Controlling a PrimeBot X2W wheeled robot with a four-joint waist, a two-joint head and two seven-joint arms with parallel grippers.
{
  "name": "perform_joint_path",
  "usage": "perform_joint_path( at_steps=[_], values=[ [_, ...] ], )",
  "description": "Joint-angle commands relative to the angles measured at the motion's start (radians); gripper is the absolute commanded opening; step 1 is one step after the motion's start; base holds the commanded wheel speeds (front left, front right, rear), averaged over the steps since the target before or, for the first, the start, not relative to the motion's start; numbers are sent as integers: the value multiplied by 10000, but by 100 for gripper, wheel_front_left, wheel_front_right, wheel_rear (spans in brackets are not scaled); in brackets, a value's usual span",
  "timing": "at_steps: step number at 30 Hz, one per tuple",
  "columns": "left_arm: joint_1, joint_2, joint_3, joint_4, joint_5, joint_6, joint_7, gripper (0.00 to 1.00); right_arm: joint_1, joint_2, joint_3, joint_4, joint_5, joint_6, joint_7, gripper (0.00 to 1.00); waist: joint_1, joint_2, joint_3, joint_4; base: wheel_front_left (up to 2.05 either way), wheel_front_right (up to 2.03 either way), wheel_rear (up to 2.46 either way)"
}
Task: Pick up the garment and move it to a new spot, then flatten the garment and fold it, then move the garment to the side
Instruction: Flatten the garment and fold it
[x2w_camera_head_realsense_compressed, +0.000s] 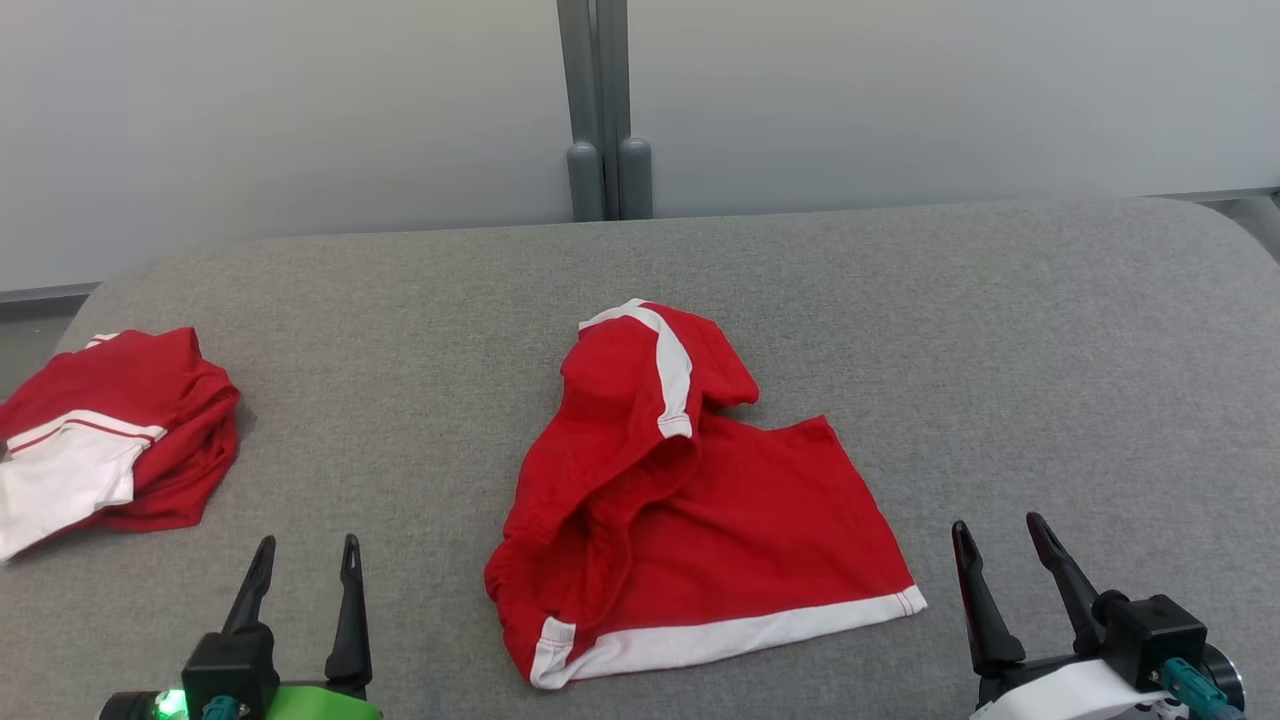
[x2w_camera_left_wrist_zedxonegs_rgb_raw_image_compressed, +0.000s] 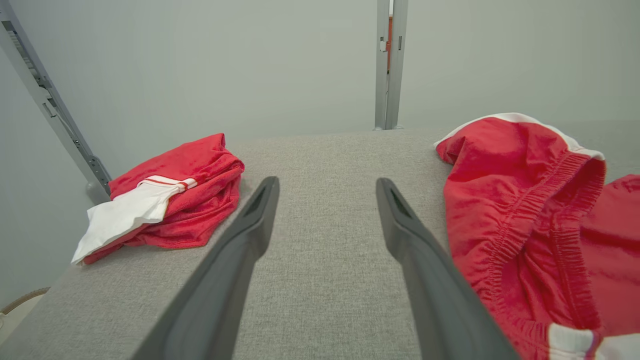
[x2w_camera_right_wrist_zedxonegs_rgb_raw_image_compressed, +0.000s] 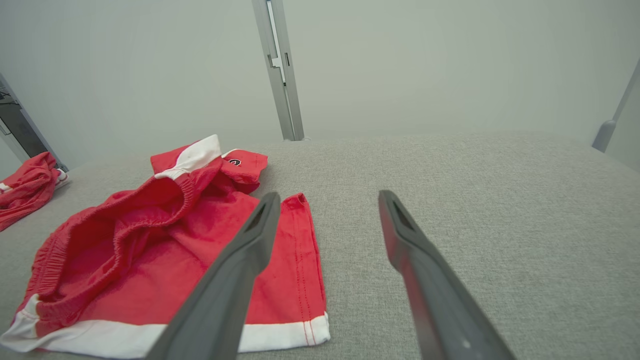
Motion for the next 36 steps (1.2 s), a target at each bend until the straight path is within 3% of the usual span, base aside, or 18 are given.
perform_joint_path(
  at_steps=[1, 8, 16, 26, 36],
  values=[
    [-162, 12, -83, 14, 72, -70, -4, 100, -24, -7, -15, 37, -17, -10, -32, 100, 0, 0, 0, 0, 0, 0, 0],
    [-808, 221, -1106, 370, 469, -416, -6, 100, -340, -202, 103, 394, -91, -10, -33, 100, 0, 0, 57, -6, 0, 0, 0],
    [-1870, 609, -3360, 1183, 608, -595, -6, 100, -925, -456, 443, 1196, -55, -10, -33, 100, 0, 0, 233, -115, 0, 0, 0],
    [-3263, 1657, -6949, 2408, -584, -600, 254, 100, -1734, -795, 1101, 2393, 222, -10, -32, 100, 0, 0, 654, -339, 0, 0, 0],
    [-3869, 2558, -8579, 3388, -1703, -601, 812, 100, -2174, -812, 1389, 3243, 458, -10, -32, 100, 0, 0, 828, -434, 0, 0, 0]
  ],
)
